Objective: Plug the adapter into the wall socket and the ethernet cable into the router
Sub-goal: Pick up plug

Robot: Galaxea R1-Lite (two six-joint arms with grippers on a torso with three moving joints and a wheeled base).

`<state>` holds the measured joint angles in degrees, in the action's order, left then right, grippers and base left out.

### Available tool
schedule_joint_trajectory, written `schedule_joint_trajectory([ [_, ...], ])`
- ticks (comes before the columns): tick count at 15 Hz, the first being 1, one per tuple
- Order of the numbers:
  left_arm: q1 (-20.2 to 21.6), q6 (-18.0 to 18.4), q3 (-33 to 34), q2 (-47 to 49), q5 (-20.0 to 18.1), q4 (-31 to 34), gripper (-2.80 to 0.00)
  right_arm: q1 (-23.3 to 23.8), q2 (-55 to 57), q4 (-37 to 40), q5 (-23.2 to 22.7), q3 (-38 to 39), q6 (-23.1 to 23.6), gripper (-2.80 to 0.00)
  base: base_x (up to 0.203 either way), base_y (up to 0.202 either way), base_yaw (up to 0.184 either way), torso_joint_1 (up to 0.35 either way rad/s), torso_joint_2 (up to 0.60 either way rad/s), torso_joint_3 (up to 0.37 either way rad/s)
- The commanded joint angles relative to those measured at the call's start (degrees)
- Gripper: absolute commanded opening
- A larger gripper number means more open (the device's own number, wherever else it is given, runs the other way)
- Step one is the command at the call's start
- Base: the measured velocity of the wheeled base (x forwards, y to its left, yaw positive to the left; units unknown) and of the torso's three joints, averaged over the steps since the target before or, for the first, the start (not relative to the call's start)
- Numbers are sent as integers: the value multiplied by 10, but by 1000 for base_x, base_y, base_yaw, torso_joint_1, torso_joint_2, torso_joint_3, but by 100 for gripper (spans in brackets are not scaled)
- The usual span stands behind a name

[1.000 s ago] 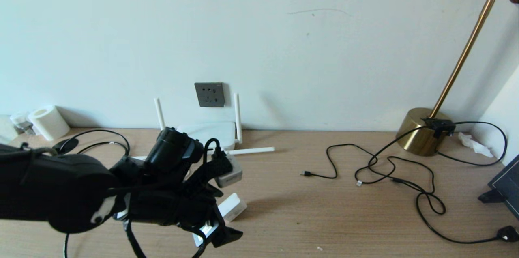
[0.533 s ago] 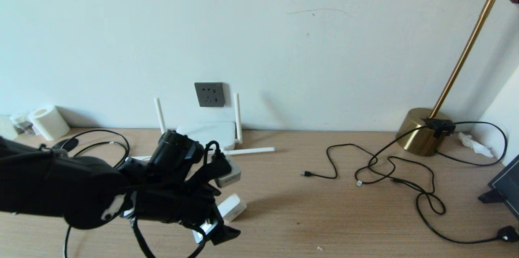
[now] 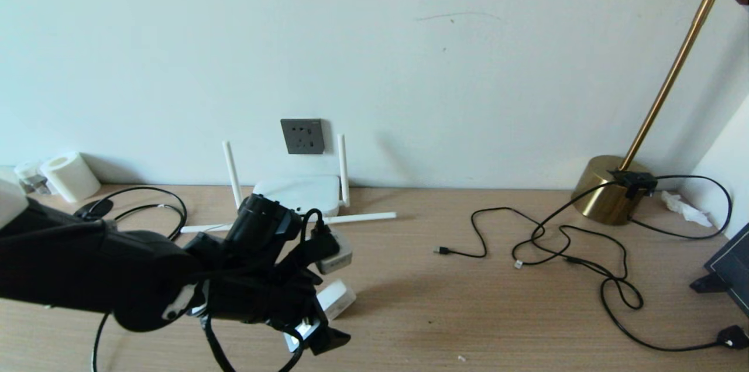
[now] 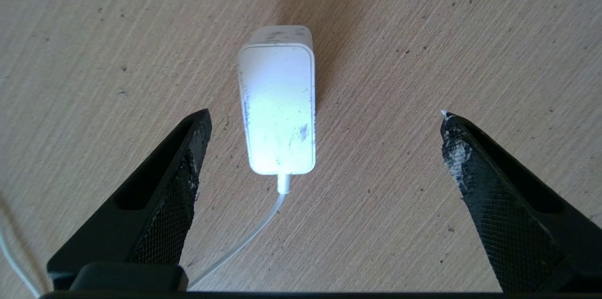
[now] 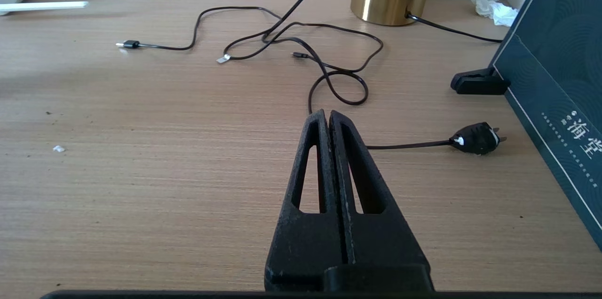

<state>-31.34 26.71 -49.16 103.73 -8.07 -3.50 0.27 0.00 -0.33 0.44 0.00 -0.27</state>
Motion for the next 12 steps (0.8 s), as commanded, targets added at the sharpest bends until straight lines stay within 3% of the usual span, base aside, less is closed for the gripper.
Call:
schedule_joint_trajectory([
  [1, 0, 3, -2, 9, 0, 0, 0, 0, 1, 0, 0, 0, 0, -280, 0, 0, 0, 0, 0, 0],
  [8, 5, 13, -27, 41, 10, 0, 0, 0, 0, 0, 0, 0, 0, -280, 0, 0, 0, 0, 0, 0],
  [9, 5, 12, -31, 47, 10, -1, -280, 0, 0, 0, 0, 0, 0, -280, 0, 0, 0, 0, 0, 0],
  [12, 5, 12, -31, 55, 11, -20, -280, 0, 1, 0, 0, 0, 0, -280, 0, 0, 0, 0, 0, 0],
])
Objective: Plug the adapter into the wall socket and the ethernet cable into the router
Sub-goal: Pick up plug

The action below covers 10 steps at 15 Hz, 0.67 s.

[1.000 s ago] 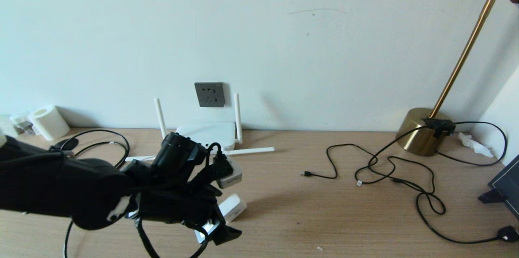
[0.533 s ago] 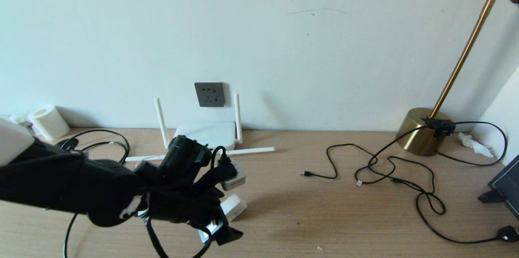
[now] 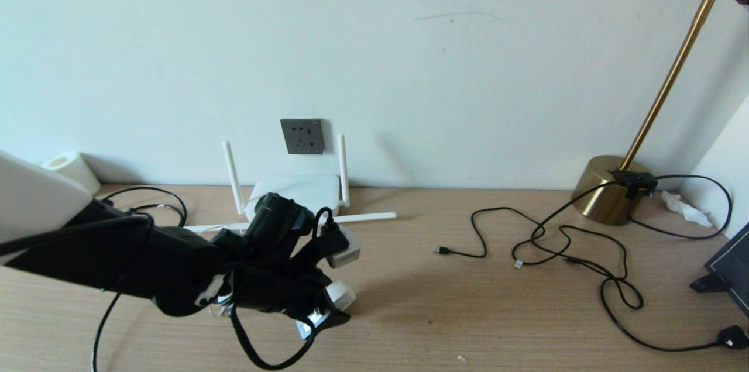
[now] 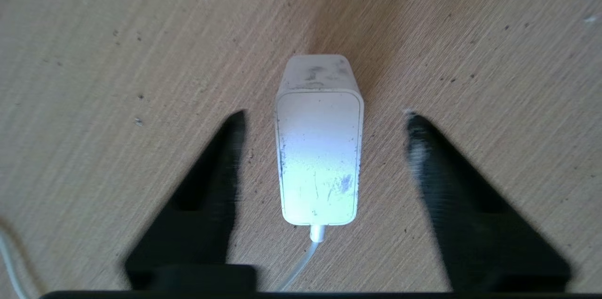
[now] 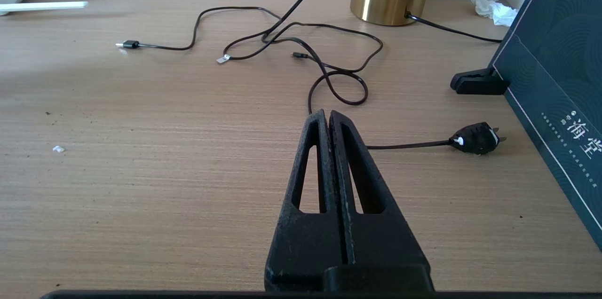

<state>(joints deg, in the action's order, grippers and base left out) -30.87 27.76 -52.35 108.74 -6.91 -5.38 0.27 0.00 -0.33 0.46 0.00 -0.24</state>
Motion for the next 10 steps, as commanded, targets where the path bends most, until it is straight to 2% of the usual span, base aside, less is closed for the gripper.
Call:
schedule_joint_trajectory([
  [1, -1, 1, 2, 6, 0, -2, -280, 0, 0, 0, 0, 0, 0, -280, 0, 0, 0, 0, 0, 0],
  [6, 0, 1, 14, -20, 1, 1, -280, 0, 0, 0, 0, 0, 0, -280, 0, 0, 0, 0, 0, 0],
  [10, 5, -1, 32, -106, -1, 14, -280, 0, 1, 0, 0, 0, 0, -280, 0, 0, 0, 0, 0, 0],
])
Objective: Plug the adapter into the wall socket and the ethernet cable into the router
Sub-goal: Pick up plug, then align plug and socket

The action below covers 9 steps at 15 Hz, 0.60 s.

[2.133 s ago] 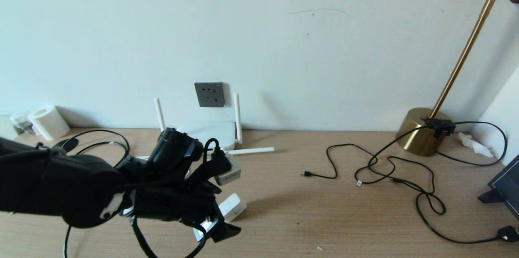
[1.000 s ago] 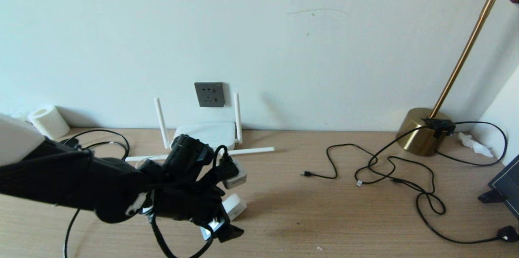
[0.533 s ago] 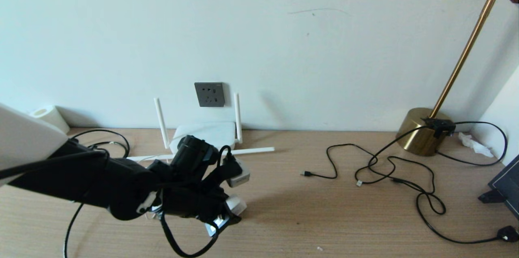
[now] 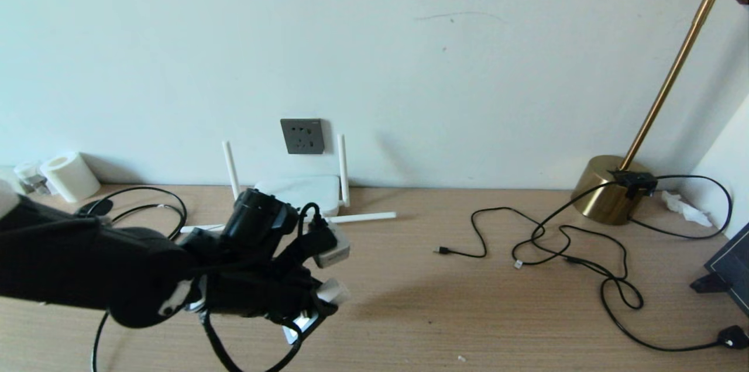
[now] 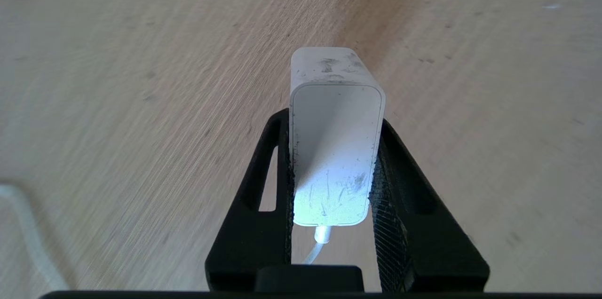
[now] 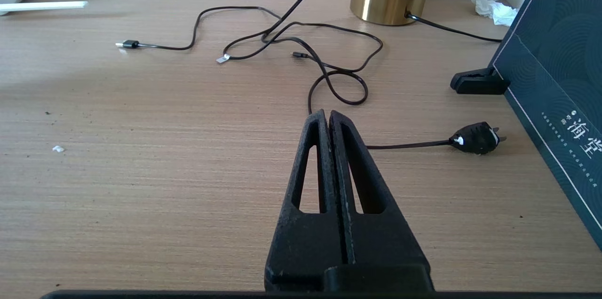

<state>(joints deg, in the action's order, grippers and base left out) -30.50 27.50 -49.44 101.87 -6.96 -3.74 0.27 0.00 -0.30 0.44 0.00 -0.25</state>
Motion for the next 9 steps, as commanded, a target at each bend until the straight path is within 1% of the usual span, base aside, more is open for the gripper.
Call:
schedule_joint_trajectory([
  [1, 6, 1, 6, -71, -2, 12, -280, 0, 0, 0, 0, 0, 0, -280, 0, 0, 0, 0, 0, 0],
  [3, 20, -3, 10, -149, -21, 44, -280, 0, 0, 0, 0, 0, 0, -280, 0, 0, 0, 0, 0, 0],
  [5, 38, -30, 16, -231, -34, 61, -280, 0, 0, 0, 0, 0, 0, -280, 0, 0, 0, 0, 0, 0],
  [6, 57, -49, 17, -268, -35, 66, -280, 0, 0, 0, 0, 0, 0, -280, 0, 0, 0, 0, 0, 0],
  [8, 120, -86, 23, -302, -32, 70, -280, 0, 0, 0, 0, 0, 0, -280, 0, 0, 0, 0, 0, 0],
  [9, 133, -107, 28, -317, -31, 70, -280, 0, 0, 0, 0, 0, 0, -280, 0, 0, 0, 0, 0, 0],
])
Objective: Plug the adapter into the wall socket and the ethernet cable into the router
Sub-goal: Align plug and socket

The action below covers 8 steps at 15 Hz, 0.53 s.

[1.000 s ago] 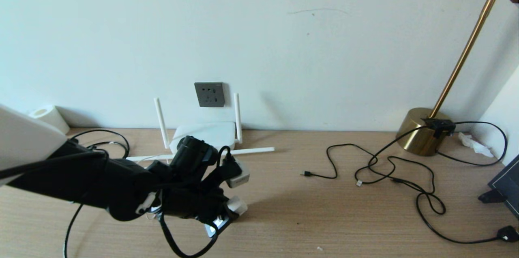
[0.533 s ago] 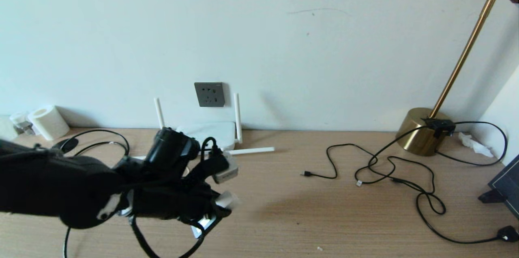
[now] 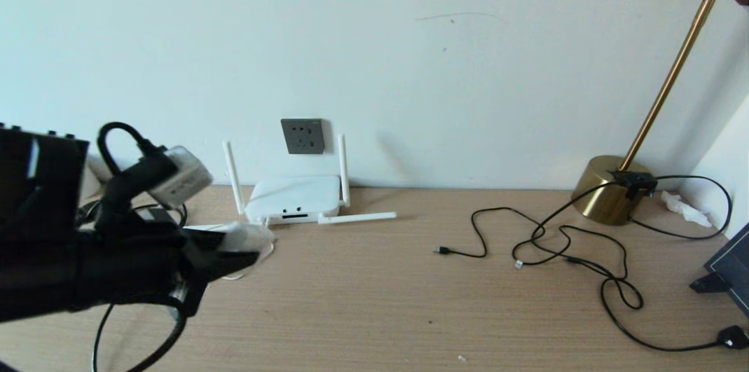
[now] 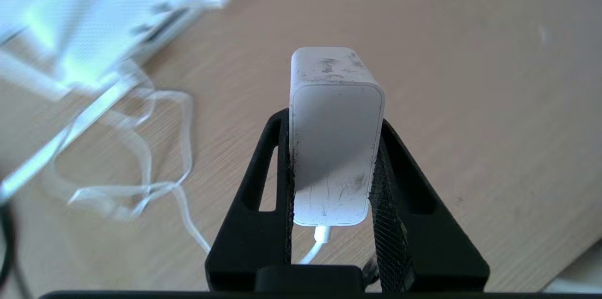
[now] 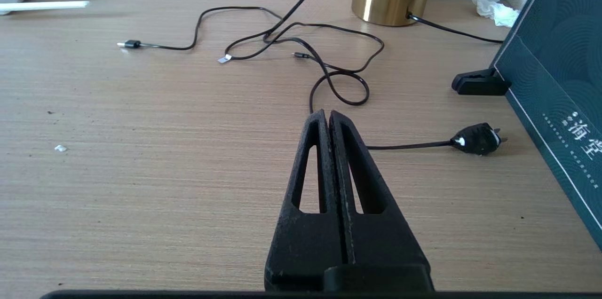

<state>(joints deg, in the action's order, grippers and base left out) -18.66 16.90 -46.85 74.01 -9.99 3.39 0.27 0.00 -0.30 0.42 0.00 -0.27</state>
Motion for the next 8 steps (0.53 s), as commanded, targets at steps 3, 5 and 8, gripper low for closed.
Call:
schedule_joint_trajectory([
  [3, 19, -58, 17, -67, 38, -1, -280, 0, 0, 0, 0, 0, 0, -280, 0, 0, 0, 0, 0, 0],
  [5, 19, -109, 31, -79, 60, -5, -280, 0, 1, 0, 0, 0, 0, -280, 0, 0, 0, 0, 0, 0],
  [8, 18, -176, 52, -81, 62, -12, -280, 0, 0, 0, 0, 0, 0, -280, 0, 0, 0, 0, 0, 0],
])
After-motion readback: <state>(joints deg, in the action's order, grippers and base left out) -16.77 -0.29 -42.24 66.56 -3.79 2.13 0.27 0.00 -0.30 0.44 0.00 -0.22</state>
